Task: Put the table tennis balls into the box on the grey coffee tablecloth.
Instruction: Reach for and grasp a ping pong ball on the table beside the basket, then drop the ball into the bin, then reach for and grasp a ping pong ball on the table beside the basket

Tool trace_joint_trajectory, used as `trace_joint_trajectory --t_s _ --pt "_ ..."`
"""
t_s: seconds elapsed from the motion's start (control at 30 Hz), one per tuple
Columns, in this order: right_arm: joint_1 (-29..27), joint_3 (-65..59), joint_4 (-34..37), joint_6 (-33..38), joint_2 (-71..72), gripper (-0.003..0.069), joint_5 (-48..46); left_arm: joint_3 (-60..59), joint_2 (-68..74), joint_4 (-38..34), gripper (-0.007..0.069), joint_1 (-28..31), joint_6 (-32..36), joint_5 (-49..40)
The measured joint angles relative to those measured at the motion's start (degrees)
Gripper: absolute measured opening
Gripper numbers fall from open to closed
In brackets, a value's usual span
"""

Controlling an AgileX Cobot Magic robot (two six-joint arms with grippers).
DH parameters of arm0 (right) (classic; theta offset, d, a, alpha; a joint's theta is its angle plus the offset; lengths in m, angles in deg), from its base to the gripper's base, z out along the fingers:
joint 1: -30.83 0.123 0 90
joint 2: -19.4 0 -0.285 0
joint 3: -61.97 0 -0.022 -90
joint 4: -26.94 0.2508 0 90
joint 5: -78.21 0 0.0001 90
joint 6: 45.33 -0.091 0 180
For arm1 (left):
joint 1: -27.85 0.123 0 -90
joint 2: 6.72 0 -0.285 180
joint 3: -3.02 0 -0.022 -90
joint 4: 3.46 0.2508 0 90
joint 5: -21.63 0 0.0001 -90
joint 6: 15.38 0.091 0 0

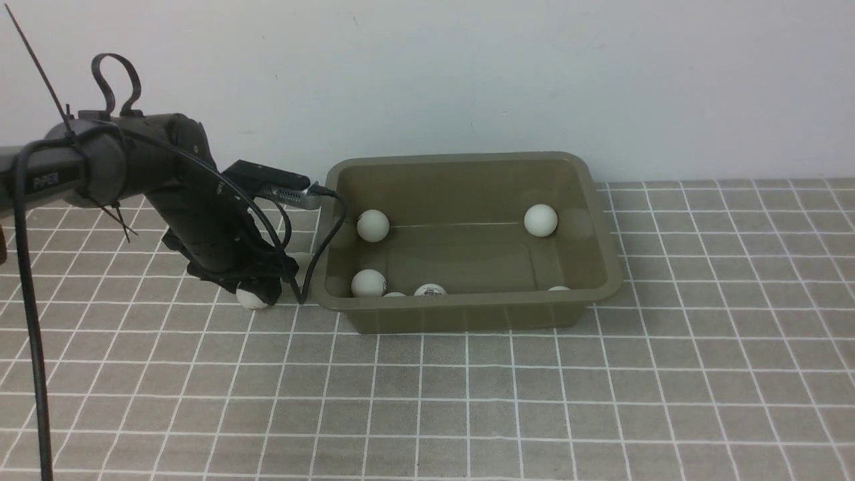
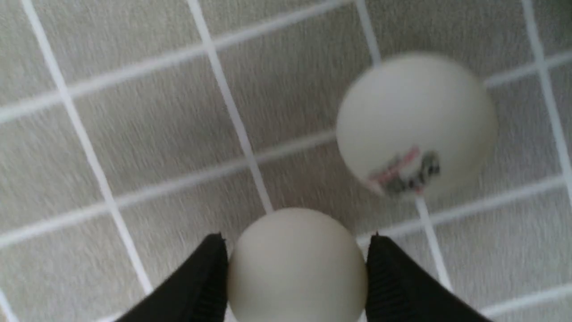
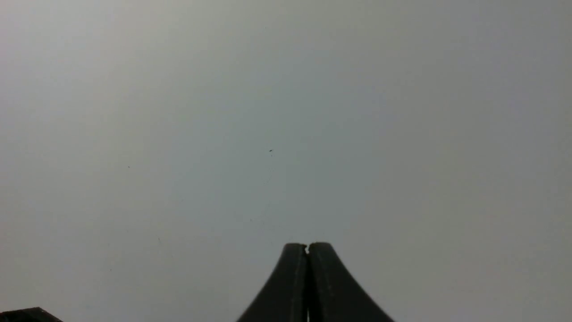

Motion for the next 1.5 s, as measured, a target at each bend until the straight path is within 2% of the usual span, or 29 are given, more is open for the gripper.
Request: trace_joint_trajectory --t_s 0.1,0.17,0.37,0.5,0.7,0.77,0.83,0.9,0.97,1.03,1.1,1.23,1.3,1.33,1.5 --pt "0.00 0.00 -1.05 0.00 0.00 -0.0014 0.91 3.65 -2.96 2.19 0.0346 0.00 -3.80 -6.89" --pt "0.00 0.00 -1.25 -0.13 0.00 -0.0014 0.98 6.57 -5.67 1.40 0.0346 -0.38 -4.83 -7.77" --pt "0.00 0.00 -1.25 -0.40 0.00 -0.0014 1.03 12.95 -8.91 -7.11 0.0346 -6.98 -0.94 -2.16" --pt "0.00 0.00 -1.57 -0.40 0.00 -0.0014 1.09 13.00 -4.90 -8.98 0.0363 -11.82 0.10 0.62" --pt "0.00 0.00 -1.89 -0.40 0.00 -0.0014 -0.49 13.06 -1.66 -7.20 0.0633 -14.37 -0.42 0.32" --pt "0.00 0.00 -1.89 -0.40 0.00 -0.0014 -0.63 13.56 -1.99 -5.86 0.0658 -14.08 -1.64 -0.27" --pt "0.00 0.00 -1.89 -0.40 0.00 -0.0014 -0.87 14.69 -3.45 -2.65 0.0622 -12.08 -7.47 -4.01" --pt "0.00 0.00 -1.89 -0.40 0.00 -0.0014 -1.08 15.17 -4.95 0.05 0.0486 -9.59 -10.60 -7.66" --pt "0.00 0.00 -1.89 -0.40 0.00 -0.0014 -1.08 15.30 -5.83 2.64 0.0239 -6.38 -11.51 -10.69" --pt "0.00 0.00 -1.89 -0.40 0.00 -0.0014 -1.08 15.37 -5.95 3.21 0.0080 -2.10 -11.19 -12.32" --pt "0.00 0.00 -1.93 -0.40 0.00 -0.0014 -1.12 15.37 -5.59 1.83 0.0029 0.70 -9.82 -12.60" --pt "0.00 0.00 -1.93 -0.40 0.00 -0.0014 -1.15 15.37 -3.12 -5.67 0.0002 3.83 -2.49 -13.19" --pt "0.00 0.00 -1.93 -0.40 0.00 -0.0014 -1.15 15.37 -0.85 -10.49 0.0035 3.91 3.15 -13.11" --pt "0.00 0.00 -1.93 -0.40 0.00 -0.0014 -1.15 15.37 -0.65 -10.84 0.0039 3.91 3.93 -13.11" --pt "0.00 0.00 -1.93 -0.40 0.00 -0.0014 -1.06 15.37 3.95 -15.48 0.0221 3.86 8.03 -12.57"
